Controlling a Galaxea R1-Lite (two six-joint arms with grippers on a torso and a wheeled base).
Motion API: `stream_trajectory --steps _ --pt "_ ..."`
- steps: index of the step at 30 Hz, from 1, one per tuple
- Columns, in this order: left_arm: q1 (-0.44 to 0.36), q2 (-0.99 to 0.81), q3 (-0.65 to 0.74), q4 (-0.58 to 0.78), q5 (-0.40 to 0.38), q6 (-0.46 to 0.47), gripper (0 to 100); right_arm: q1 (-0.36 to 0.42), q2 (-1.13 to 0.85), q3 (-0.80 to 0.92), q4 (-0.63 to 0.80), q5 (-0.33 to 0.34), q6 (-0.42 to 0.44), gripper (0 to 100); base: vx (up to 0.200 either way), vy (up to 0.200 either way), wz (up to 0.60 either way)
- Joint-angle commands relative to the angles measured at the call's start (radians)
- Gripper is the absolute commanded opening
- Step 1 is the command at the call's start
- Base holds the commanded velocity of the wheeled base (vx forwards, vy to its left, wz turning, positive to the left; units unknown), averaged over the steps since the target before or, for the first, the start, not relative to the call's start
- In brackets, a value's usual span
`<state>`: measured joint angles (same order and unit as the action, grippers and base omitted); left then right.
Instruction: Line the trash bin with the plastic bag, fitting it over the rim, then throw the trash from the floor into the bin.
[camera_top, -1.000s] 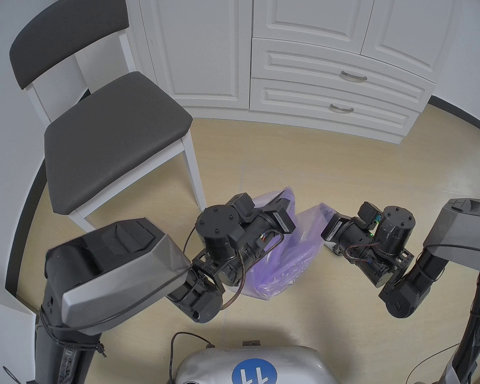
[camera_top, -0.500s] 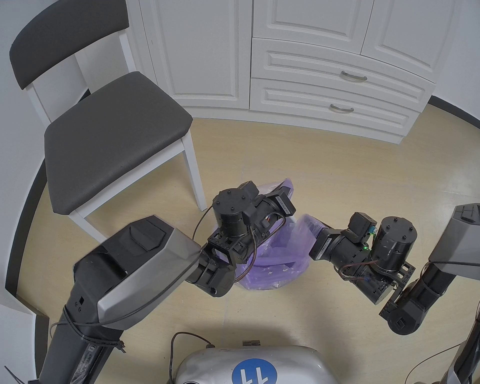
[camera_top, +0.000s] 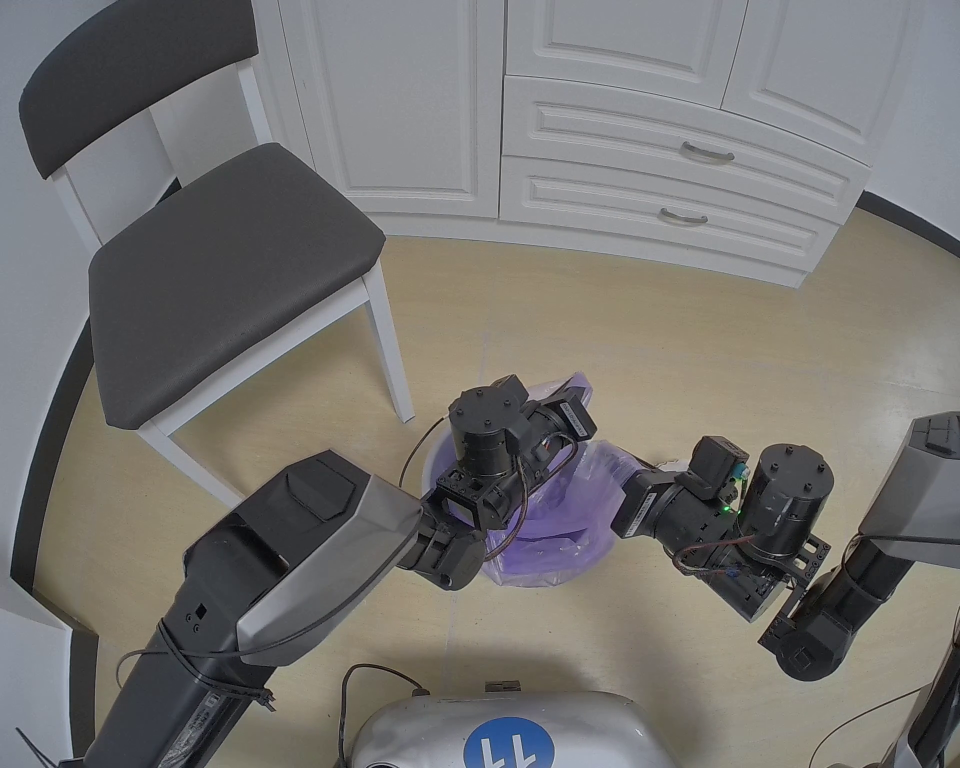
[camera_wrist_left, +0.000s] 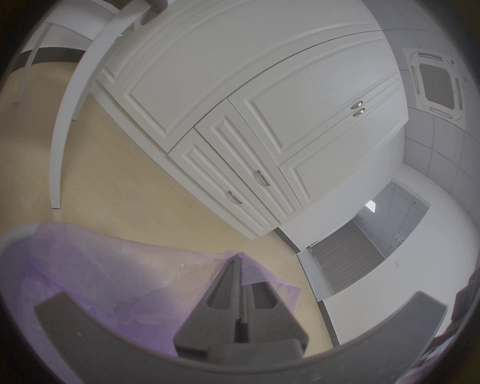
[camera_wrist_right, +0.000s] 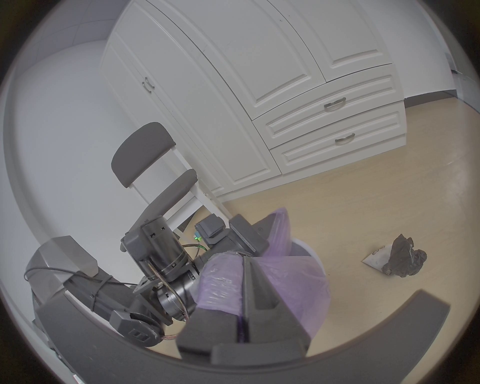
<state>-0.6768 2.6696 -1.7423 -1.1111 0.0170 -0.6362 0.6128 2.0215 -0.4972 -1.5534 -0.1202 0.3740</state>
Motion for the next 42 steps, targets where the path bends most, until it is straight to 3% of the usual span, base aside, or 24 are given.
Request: stream_trajectory --steps 1,10,18,23,29,38,42 --pt "0.016 -0.076 0.095 -0.006 0.012 0.001 0 -0.015 0.039 -0.014 -0.017 0.001 0.0 0 0.0 0.0 0.0" --pt "0.051 -0.263 0.468 -0.167 0.004 0.007 0 -0.062 0.146 -0.119 -0.017 -0.026 0.011 0 0.0 0.0 0.0" --pt "0.098 -0.381 0.718 -0.323 0.003 0.004 0 -0.051 0.293 -0.311 -0.017 -0.168 0.032 0 0.0 0.0 0.0" --pt "0.109 -0.421 0.828 -0.409 0.004 0.001 0 -0.025 0.381 -0.386 -0.014 -0.197 0.098 0 0.0 0.0 0.0" --pt "0.122 -0.448 0.879 -0.421 0.009 -0.002 0 -0.033 0.427 -0.422 -0.01 -0.197 0.106 0 0.0 0.0 0.0" --pt "0.146 -0.494 0.949 -0.423 0.008 -0.022 0 0.001 0.484 -0.491 -0.008 -0.197 0.215 0 0.0 0.0 0.0" --pt "0.157 -0.493 0.962 -0.423 0.006 -0.022 0 0.001 0.502 -0.638 0.061 -0.197 0.215 0 0.0 0.0 0.0"
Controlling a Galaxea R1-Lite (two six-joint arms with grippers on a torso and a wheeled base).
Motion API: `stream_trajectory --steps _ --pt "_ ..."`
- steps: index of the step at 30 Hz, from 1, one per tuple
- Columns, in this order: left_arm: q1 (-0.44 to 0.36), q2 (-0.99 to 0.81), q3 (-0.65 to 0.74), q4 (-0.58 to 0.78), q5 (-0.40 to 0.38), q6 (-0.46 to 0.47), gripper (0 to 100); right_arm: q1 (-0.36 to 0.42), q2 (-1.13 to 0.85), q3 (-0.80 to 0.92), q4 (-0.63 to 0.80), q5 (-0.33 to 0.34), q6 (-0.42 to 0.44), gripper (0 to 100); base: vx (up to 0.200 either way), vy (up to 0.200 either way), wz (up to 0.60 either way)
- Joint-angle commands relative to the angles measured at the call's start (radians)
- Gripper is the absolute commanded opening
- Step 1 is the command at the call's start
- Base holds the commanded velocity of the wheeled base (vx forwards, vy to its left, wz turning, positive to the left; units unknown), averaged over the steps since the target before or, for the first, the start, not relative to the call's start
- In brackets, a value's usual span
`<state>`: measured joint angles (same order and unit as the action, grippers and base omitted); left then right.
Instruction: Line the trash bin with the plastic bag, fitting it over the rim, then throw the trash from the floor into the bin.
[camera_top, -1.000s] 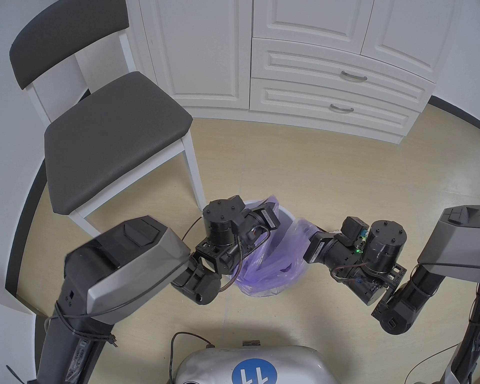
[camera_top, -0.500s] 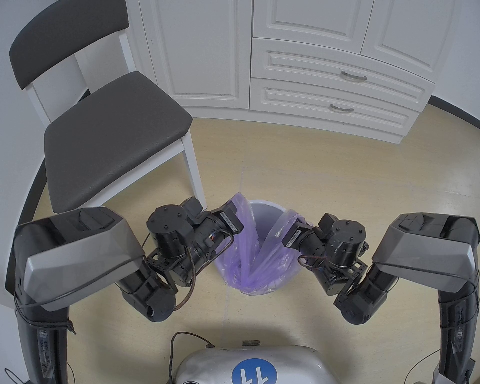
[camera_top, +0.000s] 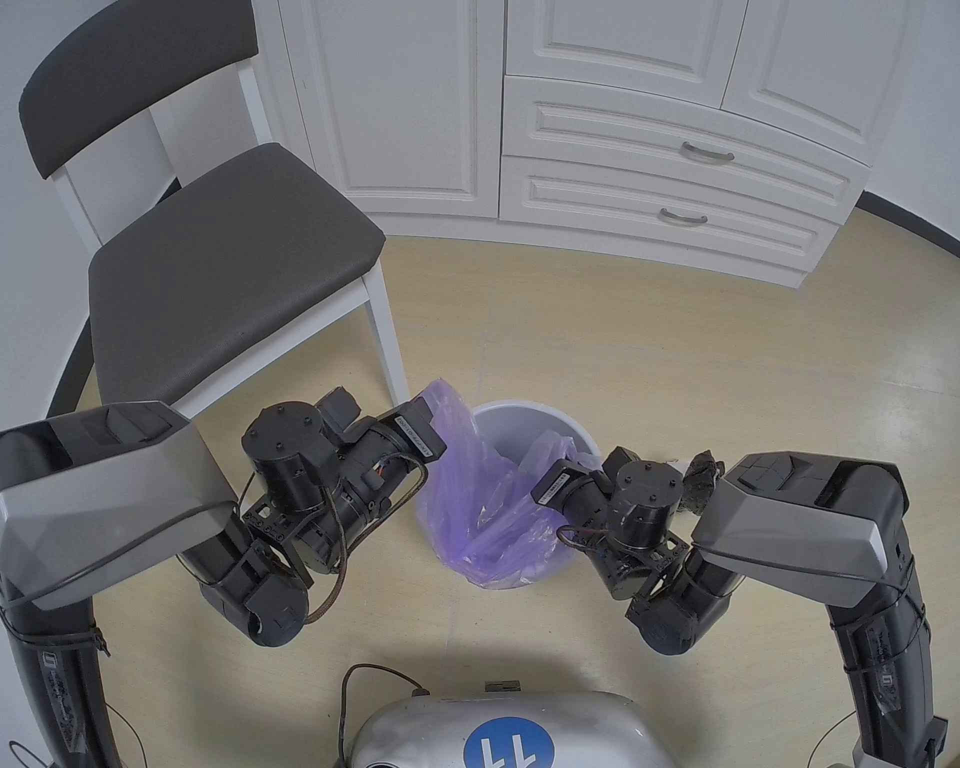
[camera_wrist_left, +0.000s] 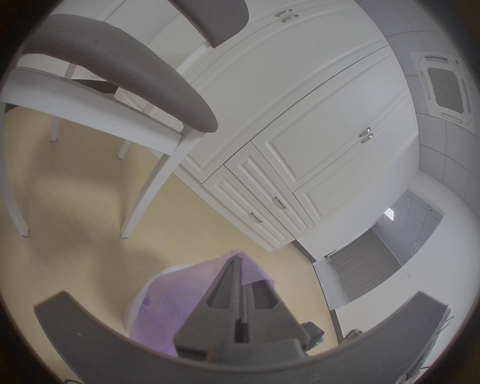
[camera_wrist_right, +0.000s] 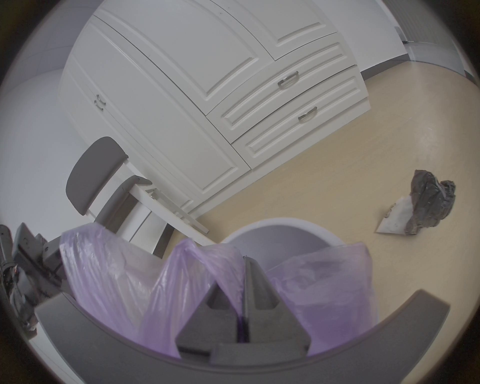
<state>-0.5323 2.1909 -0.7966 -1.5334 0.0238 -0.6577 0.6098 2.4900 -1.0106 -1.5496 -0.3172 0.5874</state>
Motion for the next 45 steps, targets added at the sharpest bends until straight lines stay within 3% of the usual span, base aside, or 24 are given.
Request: stream_trajectory --steps 1,16,19,29,33,36,45 --pt "0.012 -0.013 0.016 0.001 -0.002 0.0 0 -0.001 0.033 -0.144 0.077 0.0 0.002 0 0.0 0.0 0.0" --pt "-0.014 0.066 -0.041 -0.001 0.021 0.003 0 -0.116 0.049 -0.322 0.174 0.003 -0.009 0 0.0 0.0 0.0" --pt "-0.021 0.098 -0.081 -0.001 0.061 0.003 0 -0.114 0.059 -0.309 0.164 0.001 -0.009 0 0.0 0.0 0.0" --pt "-0.012 0.101 -0.006 -0.002 0.061 0.003 0 -0.085 0.044 -0.2 0.082 0.003 -0.017 0 0.0 0.0 0.0" --pt "-0.012 0.107 0.013 -0.002 0.061 0.003 0 -0.076 0.064 -0.12 -0.021 0.043 -0.064 0 0.0 0.0 0.0" --pt "-0.018 0.125 0.02 -0.002 0.061 -0.007 0 -0.065 0.082 -0.078 -0.021 0.093 -0.086 0 0.0 0.0 0.0" --pt "-0.026 0.184 0.011 -0.004 0.061 -0.01 0 -0.054 0.078 -0.014 -0.021 0.13 -0.092 0 0.0 0.0 0.0"
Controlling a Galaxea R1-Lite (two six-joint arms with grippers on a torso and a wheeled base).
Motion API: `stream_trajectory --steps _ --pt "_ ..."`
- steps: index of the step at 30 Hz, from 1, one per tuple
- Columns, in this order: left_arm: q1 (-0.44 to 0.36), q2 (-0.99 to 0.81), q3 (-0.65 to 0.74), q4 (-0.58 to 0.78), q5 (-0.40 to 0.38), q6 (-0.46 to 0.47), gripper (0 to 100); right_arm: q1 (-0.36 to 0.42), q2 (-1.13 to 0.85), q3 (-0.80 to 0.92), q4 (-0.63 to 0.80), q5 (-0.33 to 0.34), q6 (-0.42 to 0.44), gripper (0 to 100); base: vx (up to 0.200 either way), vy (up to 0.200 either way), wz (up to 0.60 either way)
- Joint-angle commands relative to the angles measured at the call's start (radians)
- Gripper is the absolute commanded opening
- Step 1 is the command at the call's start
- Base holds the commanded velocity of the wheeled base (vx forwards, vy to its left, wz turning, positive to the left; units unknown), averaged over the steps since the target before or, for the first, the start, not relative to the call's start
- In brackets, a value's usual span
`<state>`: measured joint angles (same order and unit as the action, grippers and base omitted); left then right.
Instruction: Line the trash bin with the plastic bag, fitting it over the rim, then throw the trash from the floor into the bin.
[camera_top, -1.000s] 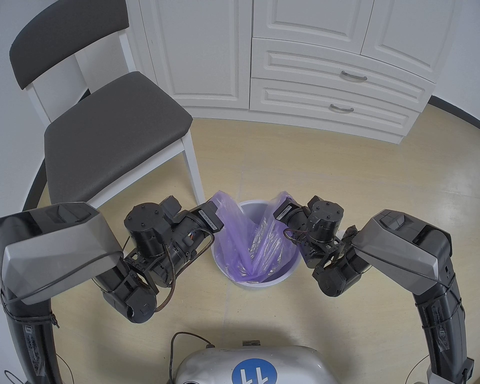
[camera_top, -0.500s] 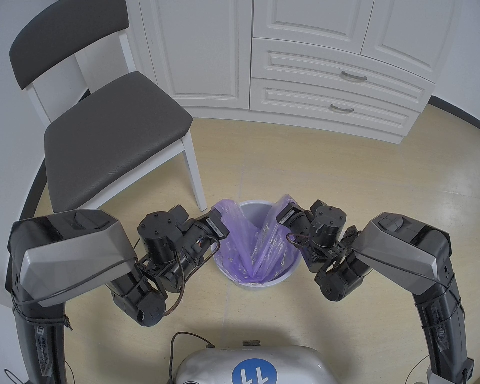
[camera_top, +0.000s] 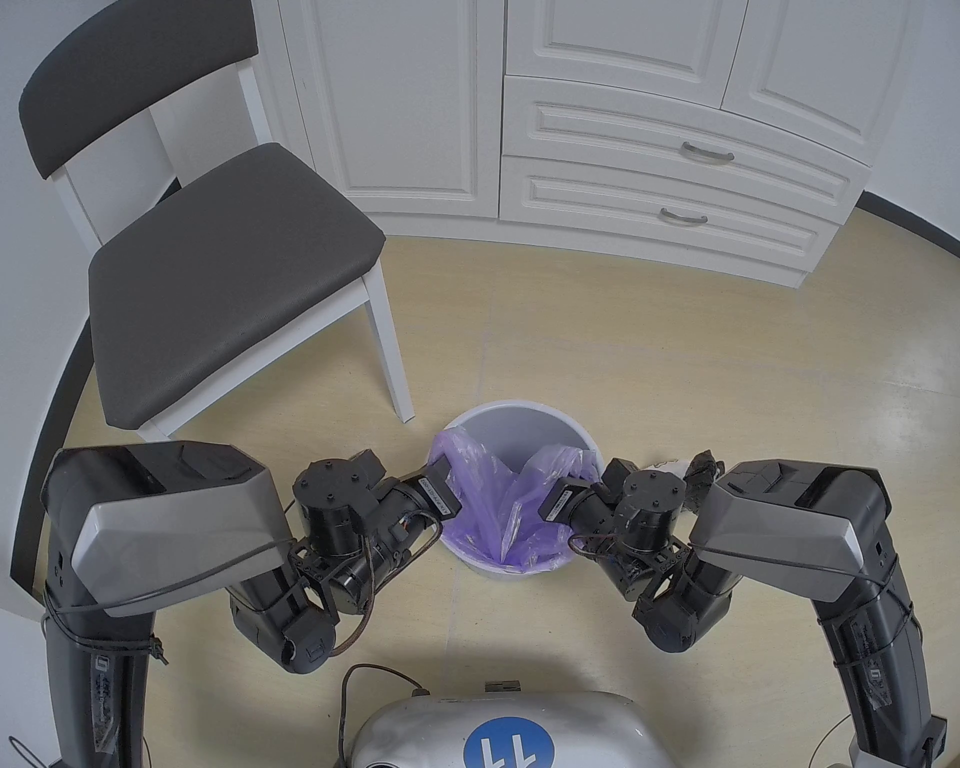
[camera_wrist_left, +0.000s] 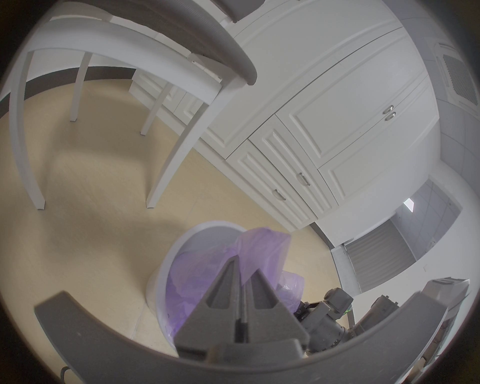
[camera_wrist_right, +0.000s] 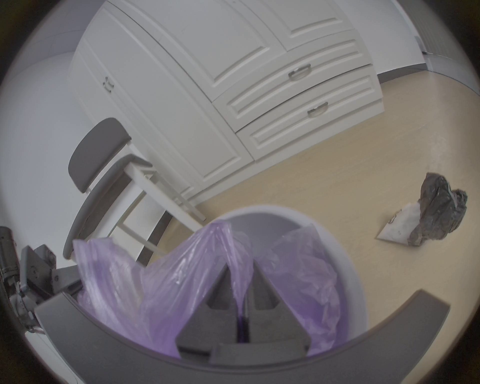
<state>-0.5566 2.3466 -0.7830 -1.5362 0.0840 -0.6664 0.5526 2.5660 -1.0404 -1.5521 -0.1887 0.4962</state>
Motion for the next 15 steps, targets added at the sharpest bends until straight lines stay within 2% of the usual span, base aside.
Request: stream_trajectory --steps 1,8,15 --pt "-0.005 0.03 -0.002 -0.001 0.0 -0.001 0 0.004 0.003 0.011 -0.019 0.0 -0.001 0 0.0 0.0 0.0" --pt "-0.008 0.028 -0.03 -0.001 0.003 -0.006 0 0.004 0.002 -0.058 -0.019 -0.018 -0.001 0 0.0 0.0 0.0" --pt "-0.023 0.03 -0.125 0.001 0.029 -0.038 0 0.003 0.003 -0.128 -0.019 -0.049 -0.016 0 0.0 0.0 0.0"
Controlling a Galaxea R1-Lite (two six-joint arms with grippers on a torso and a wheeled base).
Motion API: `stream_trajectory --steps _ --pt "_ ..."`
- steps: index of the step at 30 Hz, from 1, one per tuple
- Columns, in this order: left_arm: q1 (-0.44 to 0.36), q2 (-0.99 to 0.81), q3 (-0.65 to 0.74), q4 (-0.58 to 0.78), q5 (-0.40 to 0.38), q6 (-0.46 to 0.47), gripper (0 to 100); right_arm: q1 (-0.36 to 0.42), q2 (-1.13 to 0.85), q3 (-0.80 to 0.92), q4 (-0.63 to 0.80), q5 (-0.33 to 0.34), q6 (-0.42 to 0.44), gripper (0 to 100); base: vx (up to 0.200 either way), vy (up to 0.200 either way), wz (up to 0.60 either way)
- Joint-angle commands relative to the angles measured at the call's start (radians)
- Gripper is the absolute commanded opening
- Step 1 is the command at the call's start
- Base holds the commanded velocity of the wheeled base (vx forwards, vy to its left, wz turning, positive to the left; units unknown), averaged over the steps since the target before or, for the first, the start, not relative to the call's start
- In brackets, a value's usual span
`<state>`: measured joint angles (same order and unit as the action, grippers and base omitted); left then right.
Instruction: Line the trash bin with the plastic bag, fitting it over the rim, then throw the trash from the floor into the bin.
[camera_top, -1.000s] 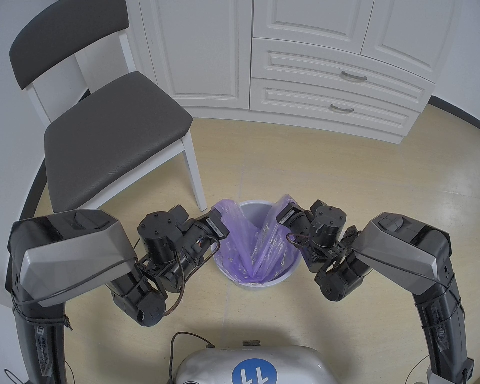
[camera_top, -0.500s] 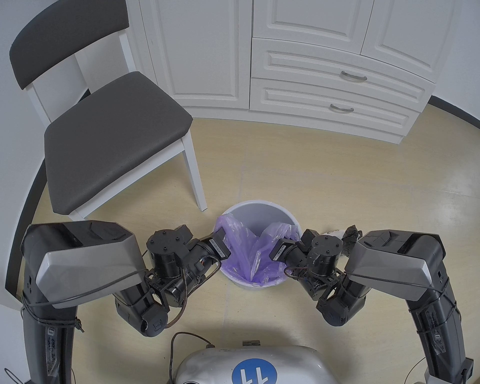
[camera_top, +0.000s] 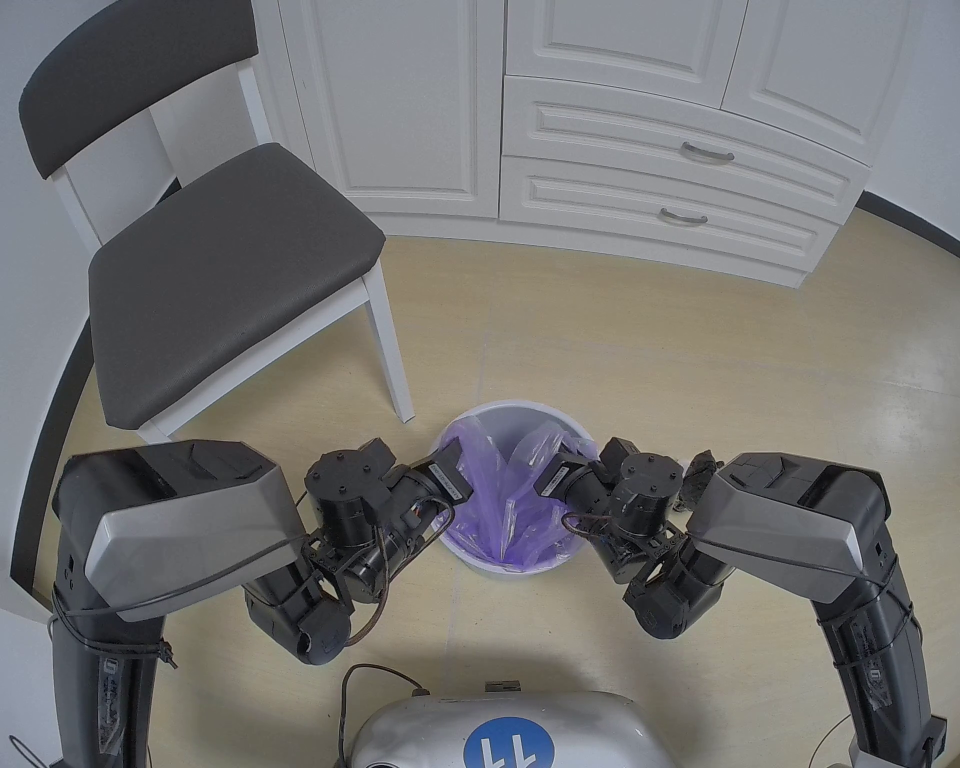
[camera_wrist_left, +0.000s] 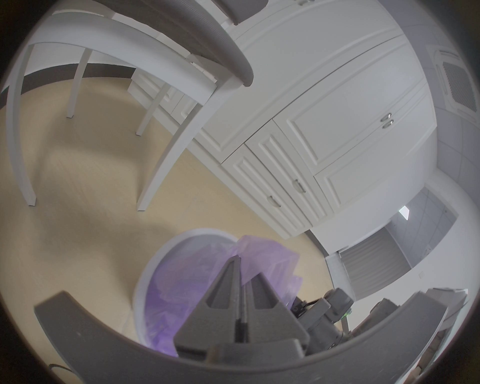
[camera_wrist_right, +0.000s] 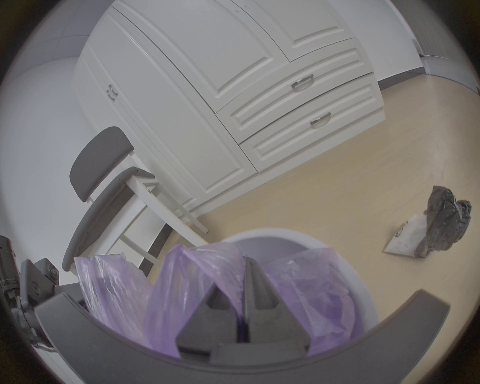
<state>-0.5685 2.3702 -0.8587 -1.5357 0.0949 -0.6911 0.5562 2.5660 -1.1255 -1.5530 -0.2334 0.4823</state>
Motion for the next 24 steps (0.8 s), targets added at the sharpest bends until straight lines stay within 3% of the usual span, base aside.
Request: stream_trajectory --steps 1,8,15,20,21,24 --pt "-0.016 0.011 -0.069 0.0 0.031 -0.019 0 -0.002 0.007 -0.059 -0.018 -0.006 -0.002 0 0.0 0.0 0.0" --pt "-0.034 0.072 -0.187 0.003 0.074 -0.027 0 -0.012 0.028 -0.142 -0.018 -0.073 -0.024 0 0.0 0.0 0.0" --pt "-0.037 0.021 -0.043 0.002 0.055 -0.015 0 -0.025 -0.012 -0.042 -0.018 -0.06 -0.077 0 0.0 0.0 0.0" --pt "0.004 -0.088 0.063 0.003 -0.03 -0.013 0 -0.062 -0.105 0.055 -0.018 -0.01 -0.146 0 0.0 0.0 0.0" --pt "0.032 -0.131 0.125 0.003 -0.11 -0.001 0 -0.085 -0.145 0.11 -0.018 0.016 -0.182 0 0.0 0.0 0.0" --pt "0.075 -0.166 0.175 0.003 -0.192 0.025 0 -0.117 -0.178 0.153 -0.018 0.042 -0.226 0 0.0 0.0 0.0"
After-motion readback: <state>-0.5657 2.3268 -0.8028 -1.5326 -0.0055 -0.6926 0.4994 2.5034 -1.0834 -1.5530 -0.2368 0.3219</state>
